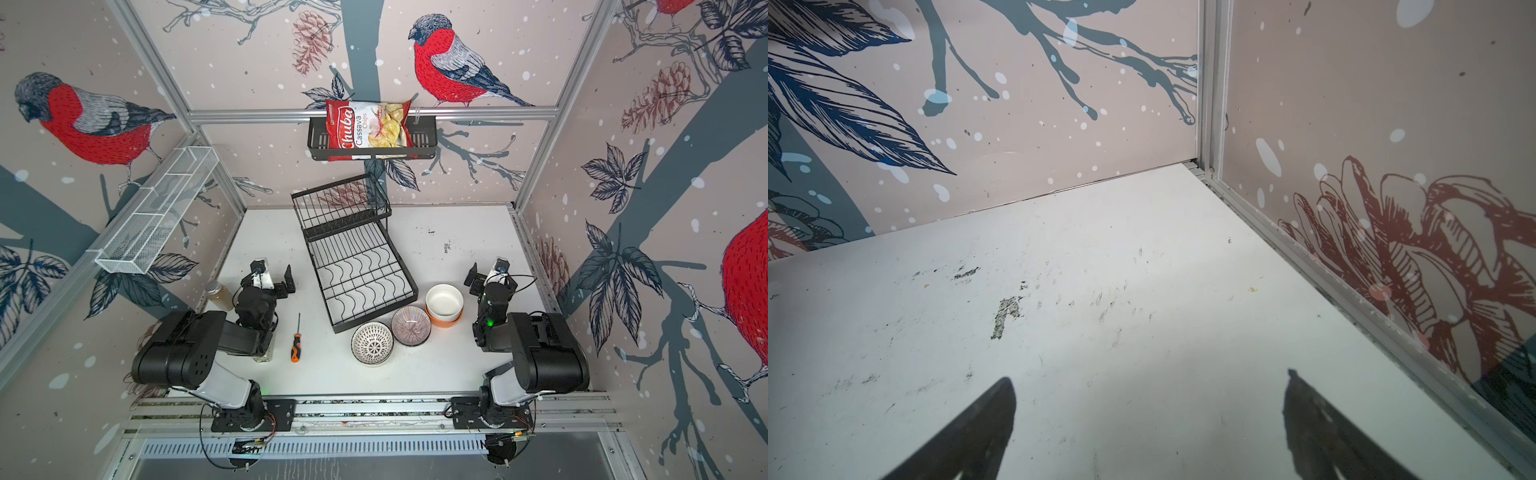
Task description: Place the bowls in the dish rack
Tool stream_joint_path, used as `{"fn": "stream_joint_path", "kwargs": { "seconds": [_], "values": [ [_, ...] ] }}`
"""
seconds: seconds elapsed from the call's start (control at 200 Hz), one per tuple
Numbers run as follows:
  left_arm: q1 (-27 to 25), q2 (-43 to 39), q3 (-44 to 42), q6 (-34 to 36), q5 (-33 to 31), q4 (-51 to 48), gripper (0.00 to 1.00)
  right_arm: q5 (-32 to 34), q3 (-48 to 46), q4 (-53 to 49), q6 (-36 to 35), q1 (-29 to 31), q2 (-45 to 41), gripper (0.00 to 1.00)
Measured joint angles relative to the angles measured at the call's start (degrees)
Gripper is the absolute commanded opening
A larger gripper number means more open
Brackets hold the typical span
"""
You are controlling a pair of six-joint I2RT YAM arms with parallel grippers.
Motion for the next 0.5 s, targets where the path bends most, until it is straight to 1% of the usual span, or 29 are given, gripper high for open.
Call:
{"fn": "stream_joint_path", "kwargs": {
  "seconds": [0.385, 0.5],
  "values": [
    [0.0, 0.0, 0.0, 0.0, 0.0, 0.0, 0.98, -0.3, 0.1, 0.0, 0.0, -0.3, -0.2, 1.00],
    [0.0, -1.6, 0.0, 0.0, -0.1, -0.9, 0.98, 0.2, 2.4, -3.9, 0.2, -0.3, -2.4, 1.00]
  ]
}}
